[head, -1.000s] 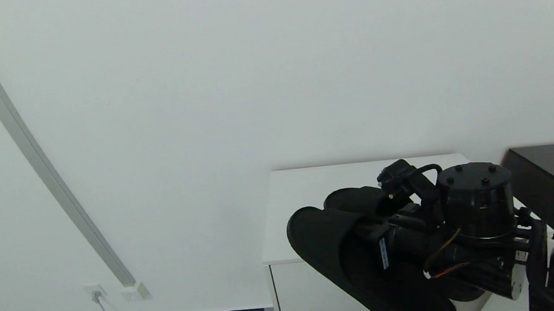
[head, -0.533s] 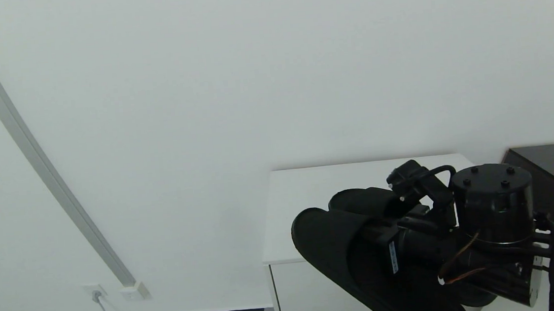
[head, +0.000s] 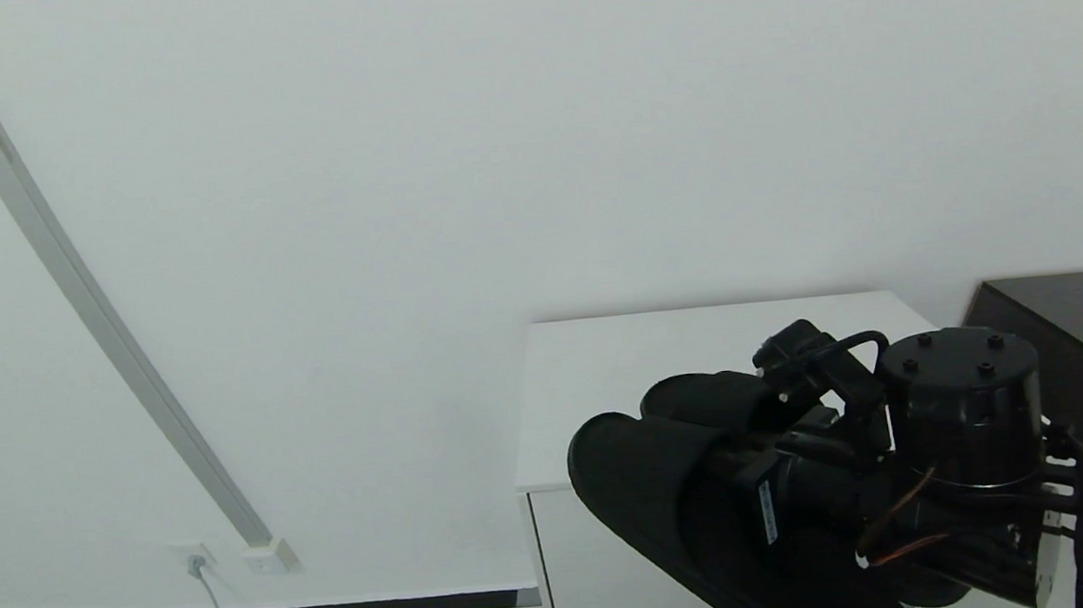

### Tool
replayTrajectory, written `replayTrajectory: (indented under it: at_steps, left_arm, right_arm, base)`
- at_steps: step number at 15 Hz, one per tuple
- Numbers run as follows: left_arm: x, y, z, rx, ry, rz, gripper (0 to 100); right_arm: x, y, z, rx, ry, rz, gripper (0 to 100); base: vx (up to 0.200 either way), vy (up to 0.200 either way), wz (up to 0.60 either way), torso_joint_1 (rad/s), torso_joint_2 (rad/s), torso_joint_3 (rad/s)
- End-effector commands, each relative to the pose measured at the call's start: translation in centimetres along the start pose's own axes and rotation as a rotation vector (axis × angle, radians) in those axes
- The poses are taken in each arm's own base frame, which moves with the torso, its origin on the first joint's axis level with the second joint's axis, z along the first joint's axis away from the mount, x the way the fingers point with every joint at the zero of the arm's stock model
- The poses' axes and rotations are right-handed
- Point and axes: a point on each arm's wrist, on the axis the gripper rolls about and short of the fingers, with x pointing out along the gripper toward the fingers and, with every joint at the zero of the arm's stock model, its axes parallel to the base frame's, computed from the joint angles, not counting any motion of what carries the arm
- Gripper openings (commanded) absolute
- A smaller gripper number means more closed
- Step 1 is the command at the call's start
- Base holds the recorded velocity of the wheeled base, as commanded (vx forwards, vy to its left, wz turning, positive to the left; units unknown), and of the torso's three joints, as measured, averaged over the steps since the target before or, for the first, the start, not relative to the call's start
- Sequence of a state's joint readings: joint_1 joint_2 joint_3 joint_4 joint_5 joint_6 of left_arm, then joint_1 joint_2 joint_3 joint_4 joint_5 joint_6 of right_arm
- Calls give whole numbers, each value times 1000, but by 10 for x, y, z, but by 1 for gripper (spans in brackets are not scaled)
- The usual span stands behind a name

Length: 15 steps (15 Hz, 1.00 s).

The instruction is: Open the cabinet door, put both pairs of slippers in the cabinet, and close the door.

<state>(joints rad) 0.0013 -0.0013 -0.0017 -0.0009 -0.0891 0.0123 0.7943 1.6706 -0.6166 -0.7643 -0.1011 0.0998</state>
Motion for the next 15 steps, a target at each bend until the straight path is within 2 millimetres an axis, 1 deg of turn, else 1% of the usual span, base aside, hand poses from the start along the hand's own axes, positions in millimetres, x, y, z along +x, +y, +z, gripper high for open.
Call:
replayTrajectory:
  at_steps: [1, 6, 15]
  left_arm:
    - [0, 0, 0, 0, 1, 0, 0]
    - [0, 0, 0, -2, 1, 0, 0]
    - [0, 0, 0, -2, 1, 0, 0]
  right_arm:
    - [2, 0, -2, -1, 9, -1, 0]
    - [4, 0, -4, -2, 15, -1, 0]
    - [3, 0, -8, -3, 28, -1, 0]
  base:
    - [-200, 0, 0, -7, -7, 2]
    - [-200, 0, 0, -2, -1, 5]
    - [0, 0, 0, 0, 0, 0]
